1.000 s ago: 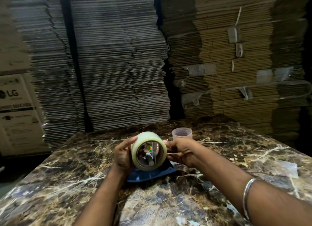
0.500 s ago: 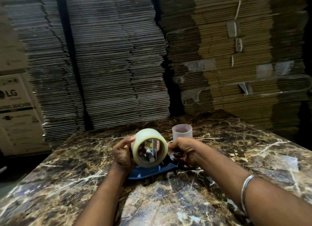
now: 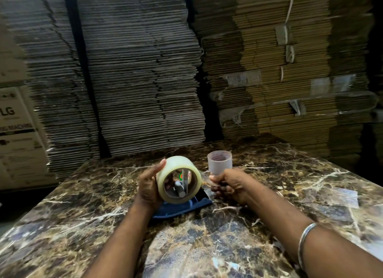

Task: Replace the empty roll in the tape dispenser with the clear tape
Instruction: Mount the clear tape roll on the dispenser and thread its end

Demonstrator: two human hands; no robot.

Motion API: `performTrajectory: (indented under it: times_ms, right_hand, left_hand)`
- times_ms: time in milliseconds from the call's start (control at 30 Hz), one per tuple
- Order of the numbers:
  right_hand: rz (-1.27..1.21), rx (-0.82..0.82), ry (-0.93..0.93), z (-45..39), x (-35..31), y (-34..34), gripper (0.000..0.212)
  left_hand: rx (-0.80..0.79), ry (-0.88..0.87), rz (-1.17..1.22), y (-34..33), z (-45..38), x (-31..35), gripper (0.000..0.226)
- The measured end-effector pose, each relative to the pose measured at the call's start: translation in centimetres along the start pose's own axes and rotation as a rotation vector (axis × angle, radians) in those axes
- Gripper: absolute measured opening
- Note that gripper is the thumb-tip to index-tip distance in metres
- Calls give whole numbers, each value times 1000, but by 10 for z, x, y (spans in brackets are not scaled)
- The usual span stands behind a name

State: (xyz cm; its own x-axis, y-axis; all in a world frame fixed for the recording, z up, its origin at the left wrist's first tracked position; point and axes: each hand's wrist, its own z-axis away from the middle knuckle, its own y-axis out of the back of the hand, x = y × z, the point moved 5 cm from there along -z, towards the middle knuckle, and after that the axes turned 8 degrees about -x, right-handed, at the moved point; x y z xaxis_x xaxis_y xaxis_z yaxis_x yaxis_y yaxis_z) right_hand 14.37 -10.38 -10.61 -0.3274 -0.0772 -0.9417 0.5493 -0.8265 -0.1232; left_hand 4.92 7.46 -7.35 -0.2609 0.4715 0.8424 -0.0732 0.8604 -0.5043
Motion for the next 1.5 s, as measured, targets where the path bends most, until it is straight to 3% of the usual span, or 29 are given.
performTrajectory:
  times_ms: [200, 367, 467, 533, 633, 800, 1133, 1267, 1433, 1500]
  right_hand:
    - [36, 1, 29, -3, -3, -7, 14]
    - [47, -75, 23, -4, -4, -12, 18]
    - [16, -109, -12, -2, -2, -13, 22]
    - [-33, -185, -65, -3, 3, -17, 27]
    - [-73, -165, -87, -10, 9, -15, 20]
    - [-118, -167, -100, -11, 12, -14, 14]
    - [-176, -140, -77, -12, 15, -14, 15]
    - [-201, -128, -71, -7, 13, -16, 15]
    - [-231, -103, -55, -8, 13, -16, 28]
    - [-253, -91, -50, -7, 13, -17, 23]
  left_hand:
    - [10, -102, 48, -7, 6, 4, 25]
    - [17, -172, 127, -8, 9, 6, 40]
    - [19, -221, 111, -2, 10, 7, 21]
    - [10, -217, 82, 0, 9, 7, 21]
    - [-6, -211, 82, 0, 11, 9, 15]
    - [1, -133, 50, -5, 7, 8, 68]
    - [-45, 36, 11, 3, 2, 5, 46]
    - [-36, 68, -6, 7, 1, 4, 48]
    - [-9, -27, 33, 8, 3, 9, 37]
    - [1, -65, 67, 5, 4, 11, 31]
